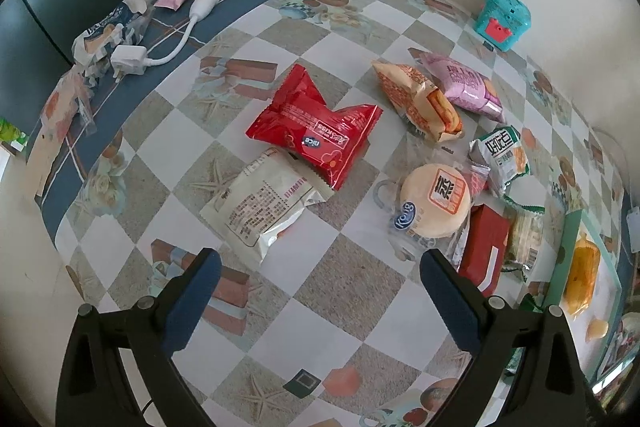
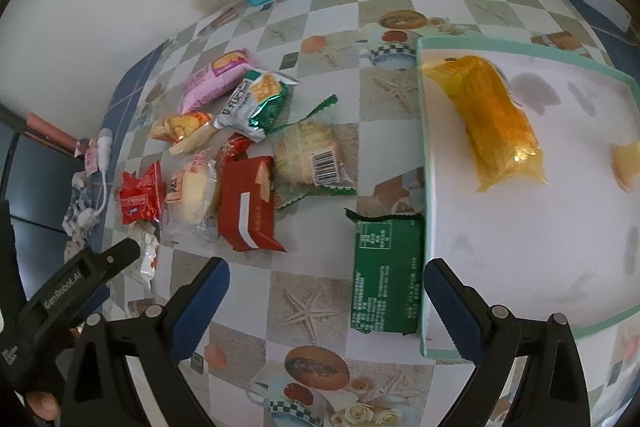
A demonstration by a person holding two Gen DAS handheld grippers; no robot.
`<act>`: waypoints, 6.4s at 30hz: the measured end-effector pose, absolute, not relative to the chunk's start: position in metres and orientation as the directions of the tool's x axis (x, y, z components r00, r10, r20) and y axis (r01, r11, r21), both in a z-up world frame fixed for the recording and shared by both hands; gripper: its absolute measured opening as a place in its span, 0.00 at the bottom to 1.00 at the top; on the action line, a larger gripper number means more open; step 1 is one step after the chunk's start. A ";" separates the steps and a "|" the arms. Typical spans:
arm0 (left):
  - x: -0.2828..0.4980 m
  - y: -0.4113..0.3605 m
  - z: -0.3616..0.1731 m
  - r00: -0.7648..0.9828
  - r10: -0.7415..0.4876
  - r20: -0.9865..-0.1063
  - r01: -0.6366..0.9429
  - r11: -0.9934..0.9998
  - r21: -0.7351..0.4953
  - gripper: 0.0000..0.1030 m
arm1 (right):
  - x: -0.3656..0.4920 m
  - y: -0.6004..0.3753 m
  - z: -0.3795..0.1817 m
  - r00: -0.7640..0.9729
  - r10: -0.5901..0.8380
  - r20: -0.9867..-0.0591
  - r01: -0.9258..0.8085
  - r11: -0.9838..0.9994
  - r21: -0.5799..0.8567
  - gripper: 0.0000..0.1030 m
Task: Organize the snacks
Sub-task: 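Withdraw both grippers from the tray back toward the snack pile, then grasp the green package with the right gripper while the left gripper grasps the red white-striped packet, then carry both packages into the tray and open both grippers to release them, then grasp the round biscuit in green-edged wrapper with the right gripper while the left gripper approaches the white bread packet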
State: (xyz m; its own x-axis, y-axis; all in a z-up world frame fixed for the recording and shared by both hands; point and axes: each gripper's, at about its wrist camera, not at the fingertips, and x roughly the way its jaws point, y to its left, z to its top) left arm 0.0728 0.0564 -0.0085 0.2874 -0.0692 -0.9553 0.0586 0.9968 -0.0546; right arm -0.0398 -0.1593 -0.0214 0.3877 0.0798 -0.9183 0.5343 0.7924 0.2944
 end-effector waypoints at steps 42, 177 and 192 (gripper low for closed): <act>0.075 0.059 -0.013 0.276 -0.061 -0.959 0.048 0.998 -0.050 0.97 | -0.024 -0.146 -0.033 0.377 0.052 -0.925 0.490 0.836 0.247 0.95; 0.002 -0.142 -0.008 0.186 -0.200 -0.962 0.447 0.889 -0.099 0.71 | -0.180 -0.347 -0.011 0.162 -0.276 -0.947 0.978 0.173 0.117 0.69; 0.088 0.016 -0.009 0.301 -0.036 -0.953 0.027 0.999 -0.029 0.90 | -0.091 -0.257 0.002 0.321 -0.213 -0.923 0.829 0.534 0.166 0.92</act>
